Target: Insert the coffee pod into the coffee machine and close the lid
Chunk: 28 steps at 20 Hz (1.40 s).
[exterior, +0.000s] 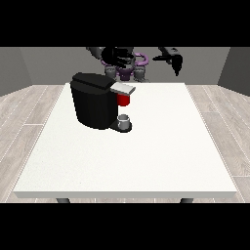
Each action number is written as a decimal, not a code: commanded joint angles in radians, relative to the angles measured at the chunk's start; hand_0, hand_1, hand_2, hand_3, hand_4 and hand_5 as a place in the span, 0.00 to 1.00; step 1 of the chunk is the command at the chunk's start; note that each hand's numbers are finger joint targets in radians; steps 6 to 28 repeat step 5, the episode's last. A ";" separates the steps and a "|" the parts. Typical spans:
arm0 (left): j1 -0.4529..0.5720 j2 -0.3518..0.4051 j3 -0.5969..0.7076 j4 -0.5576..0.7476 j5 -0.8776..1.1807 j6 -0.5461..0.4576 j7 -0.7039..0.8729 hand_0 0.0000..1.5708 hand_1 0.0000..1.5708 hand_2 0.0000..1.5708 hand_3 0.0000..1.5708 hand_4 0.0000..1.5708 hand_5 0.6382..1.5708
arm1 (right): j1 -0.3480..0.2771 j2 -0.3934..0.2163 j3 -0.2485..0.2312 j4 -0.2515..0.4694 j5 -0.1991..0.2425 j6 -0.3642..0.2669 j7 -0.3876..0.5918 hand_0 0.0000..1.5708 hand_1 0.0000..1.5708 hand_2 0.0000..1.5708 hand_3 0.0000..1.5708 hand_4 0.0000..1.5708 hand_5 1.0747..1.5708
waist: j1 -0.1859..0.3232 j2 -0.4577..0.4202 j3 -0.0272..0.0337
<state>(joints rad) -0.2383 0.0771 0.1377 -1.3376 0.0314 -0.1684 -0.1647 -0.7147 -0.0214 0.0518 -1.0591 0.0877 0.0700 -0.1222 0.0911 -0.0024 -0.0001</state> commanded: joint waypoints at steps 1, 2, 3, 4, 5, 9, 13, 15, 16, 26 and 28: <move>0.053 -0.016 -0.011 0.009 -0.009 0.001 -0.064 0.00 0.00 0.00 0.00 0.12 1.00 | 0.156 0.020 0.052 -0.045 -0.072 -0.027 -0.117 0.00 0.00 0.00 0.00 0.17 1.00 | -0.015 -0.015 0.0002; 0.023 0.010 0.017 0.087 -0.017 0.005 -0.089 0.00 0.00 0.00 0.00 0.12 1.00 | 0.086 0.021 0.080 -0.106 -0.147 -0.042 0.018 0.00 0.00 0.00 0.00 0.18 1.00 | -0.048 -0.031 -0.0002; 0.054 0.024 0.030 0.056 0.019 -0.025 -0.054 0.00 0.00 0.00 0.00 0.12 1.00 | 0.196 0.021 0.088 -0.102 -0.135 -0.049 -0.044 0.00 0.00 0.00 0.00 0.18 1.00 | -0.052 -0.065 0.0000; 0.024 0.045 0.059 0.069 0.027 -0.001 0.030 0.00 0.00 0.00 0.00 0.12 1.00 | 0.276 0.021 0.135 -0.118 -0.168 -0.054 -0.022 0.00 0.00 0.00 0.00 0.16 1.00 | -0.097 -0.124 0.0003; 0.069 -0.024 -0.012 0.044 -0.027 0.037 -0.006 0.00 0.00 0.00 0.00 0.12 1.00 | 0.308 0.021 0.160 -0.113 -0.173 -0.119 -0.052 0.00 0.00 0.00 0.00 0.10 1.00 | -0.055 -0.111 0.0004; 0.069 -0.024 -0.012 0.044 -0.027 0.037 -0.006 0.00 0.00 0.00 0.00 0.12 1.00 | 0.308 0.021 0.160 -0.113 -0.173 -0.119 -0.052 0.00 0.00 0.00 0.00 0.10 1.00 | -0.055 -0.111 0.0004; 0.069 -0.024 -0.012 0.044 -0.027 0.037 -0.006 0.00 0.00 0.00 0.00 0.12 1.00 | 0.308 0.021 0.160 -0.113 -0.173 -0.119 -0.052 0.00 0.00 0.00 0.00 0.10 1.00 | -0.055 -0.111 0.0004; 0.069 -0.024 -0.012 0.044 -0.027 0.037 -0.006 0.00 0.00 0.00 0.00 0.12 1.00 | 0.308 0.021 0.160 -0.113 -0.173 -0.119 -0.052 0.00 0.00 0.00 0.00 0.10 1.00 | -0.055 -0.111 0.0004; 0.069 -0.024 -0.012 0.044 -0.027 0.037 -0.006 0.00 0.00 0.00 0.00 0.12 1.00 | 0.308 0.021 0.160 -0.113 -0.173 -0.119 -0.052 0.00 0.00 0.00 0.00 0.10 1.00 | -0.055 -0.111 0.0004; 0.069 -0.024 -0.012 0.044 -0.027 0.037 -0.006 0.00 0.00 0.00 0.00 0.12 1.00 | 0.308 0.021 0.160 -0.113 -0.173 -0.119 -0.052 0.00 0.00 0.00 0.00 0.10 1.00 | -0.055 -0.111 0.0004; 0.069 -0.024 -0.012 0.044 -0.027 0.037 -0.006 0.00 0.00 0.00 0.00 0.12 1.00 | 0.308 0.021 0.160 -0.113 -0.173 -0.119 -0.052 0.00 0.00 0.00 0.00 0.10 1.00 | -0.055 -0.111 0.0004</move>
